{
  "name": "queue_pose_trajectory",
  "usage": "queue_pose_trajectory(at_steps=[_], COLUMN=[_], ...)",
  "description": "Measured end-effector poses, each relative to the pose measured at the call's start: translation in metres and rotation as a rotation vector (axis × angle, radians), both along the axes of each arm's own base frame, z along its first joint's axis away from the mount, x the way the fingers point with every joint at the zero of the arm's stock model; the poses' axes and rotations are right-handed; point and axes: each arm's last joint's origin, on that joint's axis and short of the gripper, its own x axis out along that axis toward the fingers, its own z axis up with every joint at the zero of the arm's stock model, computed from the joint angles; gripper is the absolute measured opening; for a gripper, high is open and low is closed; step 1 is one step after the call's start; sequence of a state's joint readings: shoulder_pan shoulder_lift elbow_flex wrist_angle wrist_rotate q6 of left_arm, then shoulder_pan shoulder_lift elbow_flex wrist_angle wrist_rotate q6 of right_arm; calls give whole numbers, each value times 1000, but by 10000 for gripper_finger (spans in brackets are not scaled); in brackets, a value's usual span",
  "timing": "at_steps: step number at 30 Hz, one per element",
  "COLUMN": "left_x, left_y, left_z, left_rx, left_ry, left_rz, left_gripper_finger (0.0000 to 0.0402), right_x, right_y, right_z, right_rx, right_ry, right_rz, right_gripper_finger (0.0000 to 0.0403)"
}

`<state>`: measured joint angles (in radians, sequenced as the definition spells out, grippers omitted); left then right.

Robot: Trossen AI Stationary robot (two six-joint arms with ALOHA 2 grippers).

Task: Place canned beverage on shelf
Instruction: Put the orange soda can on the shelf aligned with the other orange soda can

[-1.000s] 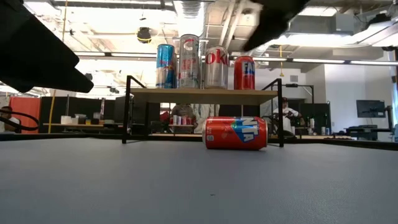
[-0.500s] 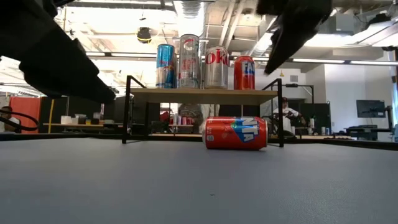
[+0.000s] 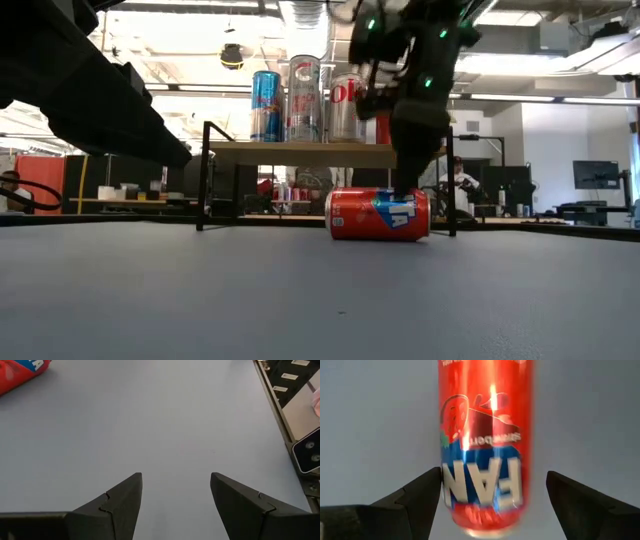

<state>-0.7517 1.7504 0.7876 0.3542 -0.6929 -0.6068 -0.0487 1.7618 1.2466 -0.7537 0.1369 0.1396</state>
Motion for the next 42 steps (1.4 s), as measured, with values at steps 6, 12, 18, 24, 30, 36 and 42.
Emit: queue_pose_trajectory(at_steps=[6, 12, 18, 24, 30, 36, 42], left_x=[0, 0, 0, 0, 0, 0, 0], left_y=[0, 0, 0, 0, 0, 1, 1], left_z=[-1, -1, 0, 0, 0, 0, 0], left_rx=[-6, -10, -12, -24, -31, -23, -22], left_ry=[5, 5, 4, 3, 2, -6, -10], left_rz=[5, 8, 9, 16, 19, 33, 41], left_gripper_finger=[225, 225, 225, 225, 225, 225, 225], right_x=[11, 14, 14, 5, -10, -15, -9], right_y=[-6, -3, 8, 21, 44, 71, 59], right_z=[-31, -50, -51, -41, -13, 41, 82], right_rx=[50, 31, -9, -46, -194, -404, -605], right_ry=[82, 153, 172, 203, 353, 478, 468], right_rz=[35, 65, 107, 137, 159, 246, 277], right_gripper_finger=[341, 315, 264, 264, 264, 264, 264])
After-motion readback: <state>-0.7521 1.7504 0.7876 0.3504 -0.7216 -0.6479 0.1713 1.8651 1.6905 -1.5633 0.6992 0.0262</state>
